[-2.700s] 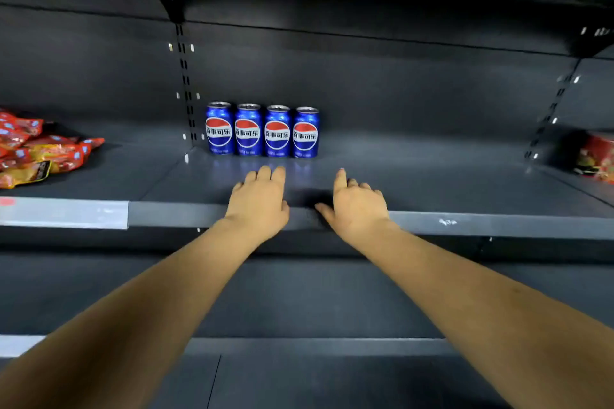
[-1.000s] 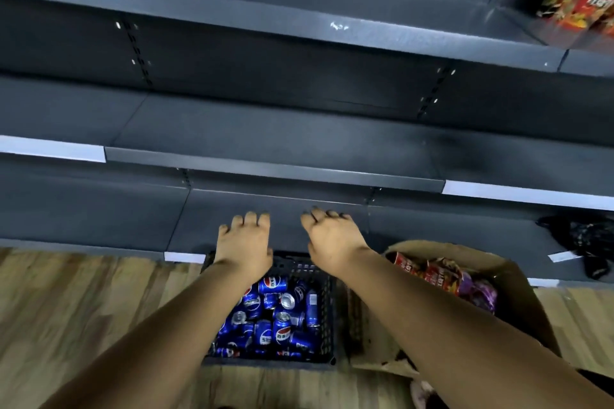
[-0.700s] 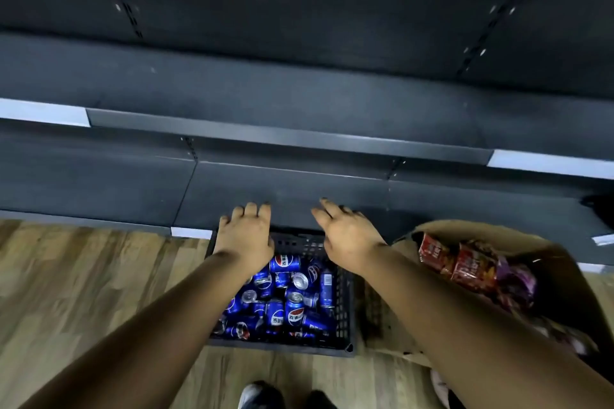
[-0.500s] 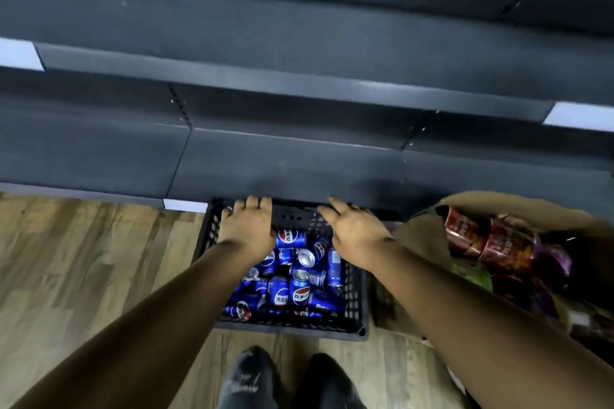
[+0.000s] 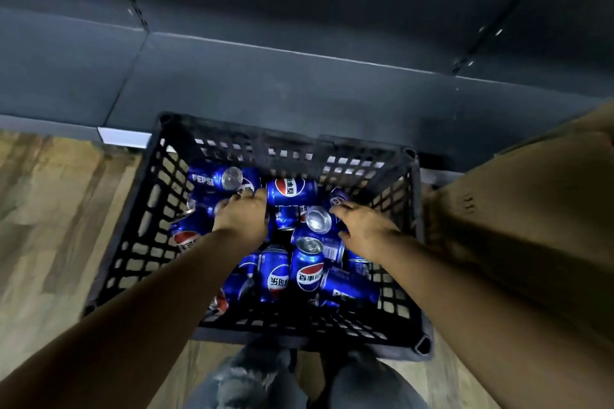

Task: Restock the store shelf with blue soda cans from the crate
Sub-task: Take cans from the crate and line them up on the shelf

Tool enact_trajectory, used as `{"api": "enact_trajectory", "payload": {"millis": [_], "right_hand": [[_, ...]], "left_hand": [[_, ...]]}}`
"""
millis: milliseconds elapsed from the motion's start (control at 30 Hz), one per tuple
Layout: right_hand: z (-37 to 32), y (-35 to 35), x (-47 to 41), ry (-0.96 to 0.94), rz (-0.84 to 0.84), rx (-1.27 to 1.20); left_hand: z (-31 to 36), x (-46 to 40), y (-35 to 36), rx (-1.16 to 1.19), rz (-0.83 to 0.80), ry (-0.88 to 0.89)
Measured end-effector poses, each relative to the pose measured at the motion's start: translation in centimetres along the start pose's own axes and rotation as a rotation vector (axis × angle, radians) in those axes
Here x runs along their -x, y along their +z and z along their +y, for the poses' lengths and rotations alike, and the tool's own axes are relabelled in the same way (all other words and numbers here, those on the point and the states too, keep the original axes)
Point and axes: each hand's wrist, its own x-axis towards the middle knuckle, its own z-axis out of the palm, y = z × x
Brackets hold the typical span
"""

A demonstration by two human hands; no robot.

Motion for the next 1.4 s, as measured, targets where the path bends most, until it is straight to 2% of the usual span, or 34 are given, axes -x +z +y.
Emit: {"api": "enact_trajectory", "payload": {"millis": [133, 200, 267, 300, 433, 600, 733, 900, 1000, 1100, 1233, 1333, 1400], "right_hand": [[1.0, 4.6, -5.0, 0.167, 0.196, -0.265], [1.4, 6.5, -6.9, 0.251, 0.215, -0.501], [2.1, 7.8, -8.6, 0.254, 0.186, -0.601], [2.6, 8.0, -9.2, 0.229, 0.168, -0.568], [3.4, 7.2, -10.0, 0.050, 0.164, -0.171], [2.2, 6.9, -10.7, -0.206, 0.074, 0.054], [3.2, 7.5, -10.7, -0.239, 0.079, 0.206], [3.8, 8.4, -11.3, -0.249, 0.141, 0.184], [3.9, 8.2, -11.3, -0.262, 0.191, 0.255], [3.8, 7.9, -11.1, -0.251, 0.265, 0.279], [4.0, 7.4, -10.3, -0.121, 0.330, 0.143], [3.8, 6.4, -9.3, 0.022, 0.376, -0.234], [3.3, 5.6, -8.1, 0.069, 0.393, -0.377]], "left_hand": [[-0.2, -4.5, 5.3, 0.157, 0.067, 0.062], [-0.2, -6.3, 6.8, 0.290, 0.110, 0.066], [-0.5, -7.7, 7.8, 0.422, 0.133, 0.047], [-0.7, -8.4, 8.3, 0.457, 0.144, 0.038], [-1.3, -10.1, 9.7, 0.500, 0.219, 0.039], [-1.2, -10.8, 11.2, 0.459, 0.232, 0.090], [-1.2, -10.7, 11.5, 0.399, 0.270, 0.124], [-1.6, -10.6, 12.7, 0.252, 0.332, 0.209], [-1.9, -10.8, 13.4, 0.160, 0.342, 0.233], [-1.6, -10.6, 13.3, 0.244, 0.340, 0.217], [-1.6, -10.0, 12.0, 0.480, 0.242, 0.139], [-1.7, -8.7, 11.2, 0.513, 0.141, 0.087], [-1.9, -7.1, 10.9, 0.526, 0.078, 0.060]]}}
